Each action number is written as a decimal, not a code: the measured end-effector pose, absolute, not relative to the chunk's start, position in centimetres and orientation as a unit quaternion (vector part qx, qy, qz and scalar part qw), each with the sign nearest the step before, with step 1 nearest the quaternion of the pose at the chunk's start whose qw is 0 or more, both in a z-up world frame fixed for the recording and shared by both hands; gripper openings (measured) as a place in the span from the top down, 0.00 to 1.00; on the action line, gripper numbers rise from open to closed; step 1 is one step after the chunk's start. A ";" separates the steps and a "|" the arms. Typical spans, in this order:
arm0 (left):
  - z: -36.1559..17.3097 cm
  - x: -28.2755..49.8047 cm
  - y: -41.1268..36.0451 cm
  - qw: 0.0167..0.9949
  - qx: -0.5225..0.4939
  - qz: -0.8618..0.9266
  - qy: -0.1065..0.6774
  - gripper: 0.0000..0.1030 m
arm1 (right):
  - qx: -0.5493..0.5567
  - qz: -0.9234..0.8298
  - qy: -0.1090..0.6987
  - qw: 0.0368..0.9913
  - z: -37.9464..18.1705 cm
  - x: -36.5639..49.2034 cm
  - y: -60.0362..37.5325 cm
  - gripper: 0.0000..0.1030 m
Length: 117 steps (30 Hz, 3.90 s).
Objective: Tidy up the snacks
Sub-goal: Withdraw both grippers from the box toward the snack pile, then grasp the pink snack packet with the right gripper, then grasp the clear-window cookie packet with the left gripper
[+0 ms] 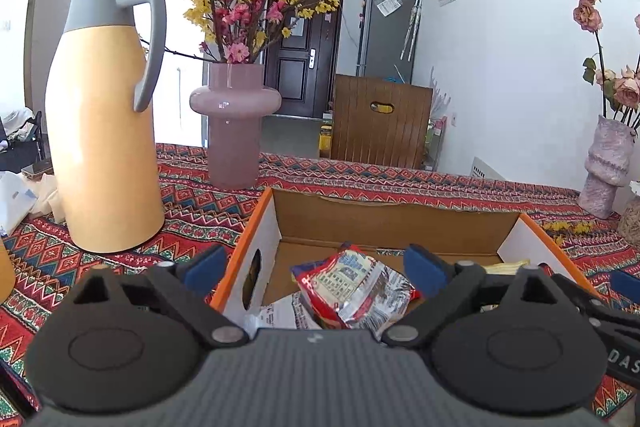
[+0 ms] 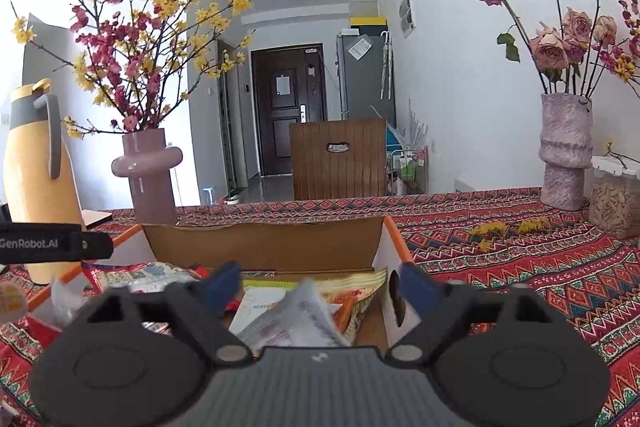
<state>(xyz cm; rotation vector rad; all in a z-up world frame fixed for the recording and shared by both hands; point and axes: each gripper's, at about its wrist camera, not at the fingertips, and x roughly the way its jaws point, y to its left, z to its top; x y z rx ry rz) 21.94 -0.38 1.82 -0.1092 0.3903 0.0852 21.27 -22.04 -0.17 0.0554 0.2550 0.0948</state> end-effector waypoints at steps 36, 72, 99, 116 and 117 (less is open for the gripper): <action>4.9 10.6 4.7 0.978 -0.066 0.034 0.196 0.00 | 0.038 0.084 0.168 0.982 0.9 11.8 -18.8 0.00; -1.1 4.7 12.0 0.950 -0.065 0.046 0.301 0.00 | -0.043 0.128 0.320 0.938 -5.2 8.7 -6.2 0.18; -1.0 5.3 10.9 0.945 -0.067 0.047 0.316 0.00 | -0.033 0.172 0.273 0.946 -4.1 5.8 -8.4 0.41; -1.8 7.8 7.4 0.936 -0.052 0.041 0.346 0.00 | 0.016 0.109 0.227 0.968 -2.6 3.9 -16.6 0.41; -2.0 8.0 7.1 0.934 -0.052 0.041 0.351 0.00 | 0.021 0.102 0.225 0.969 -2.6 4.0 -17.3 0.41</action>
